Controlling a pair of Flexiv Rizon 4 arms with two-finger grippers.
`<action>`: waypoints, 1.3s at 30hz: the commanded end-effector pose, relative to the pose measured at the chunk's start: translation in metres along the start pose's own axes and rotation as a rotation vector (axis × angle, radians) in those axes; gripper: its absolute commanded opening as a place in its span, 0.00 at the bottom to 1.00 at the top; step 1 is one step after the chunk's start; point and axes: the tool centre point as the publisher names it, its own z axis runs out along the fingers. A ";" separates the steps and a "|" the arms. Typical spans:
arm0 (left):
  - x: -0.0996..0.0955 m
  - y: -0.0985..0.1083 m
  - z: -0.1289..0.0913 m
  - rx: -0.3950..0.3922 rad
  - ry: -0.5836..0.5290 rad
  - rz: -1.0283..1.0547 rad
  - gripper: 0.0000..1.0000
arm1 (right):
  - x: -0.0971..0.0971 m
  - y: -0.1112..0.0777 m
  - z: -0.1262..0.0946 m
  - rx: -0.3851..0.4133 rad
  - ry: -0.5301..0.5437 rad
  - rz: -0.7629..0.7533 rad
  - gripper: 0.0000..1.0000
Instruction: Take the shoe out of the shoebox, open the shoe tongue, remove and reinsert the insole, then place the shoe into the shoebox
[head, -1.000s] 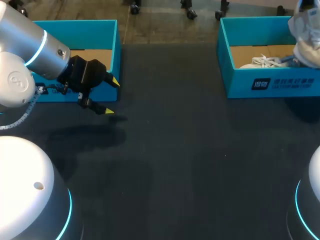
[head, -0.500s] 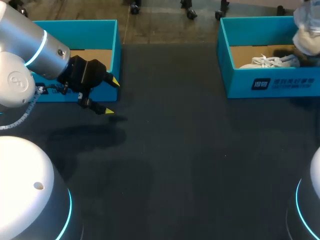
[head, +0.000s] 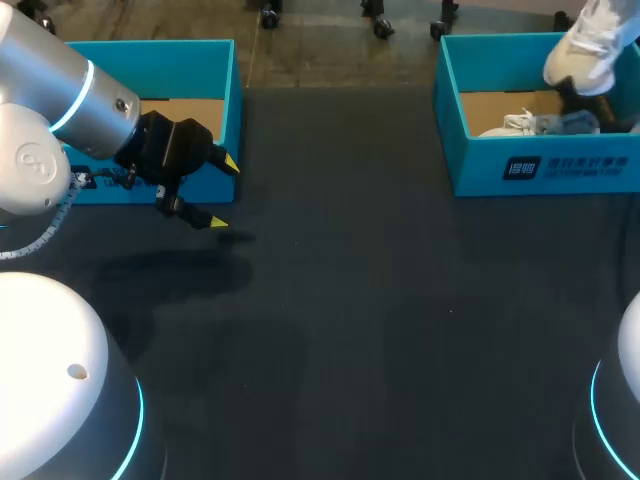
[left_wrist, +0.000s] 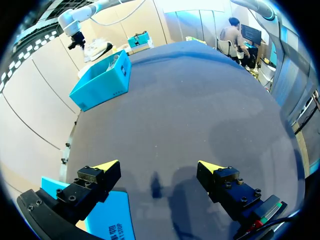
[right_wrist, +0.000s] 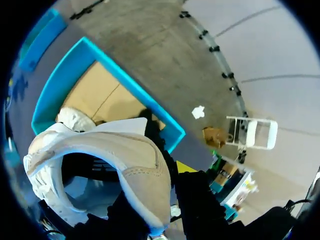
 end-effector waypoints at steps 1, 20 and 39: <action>0.001 0.000 0.000 -0.001 -0.001 0.001 1.00 | 0.009 -0.006 -0.003 -0.010 -0.033 0.322 0.00; 0.001 0.000 0.000 -0.001 -0.001 0.001 1.00 | 0.038 -0.031 -0.002 0.064 -0.036 0.749 0.00; 0.001 0.000 0.000 -0.001 -0.001 0.001 1.00 | 0.038 -0.031 -0.002 0.064 -0.036 0.749 0.00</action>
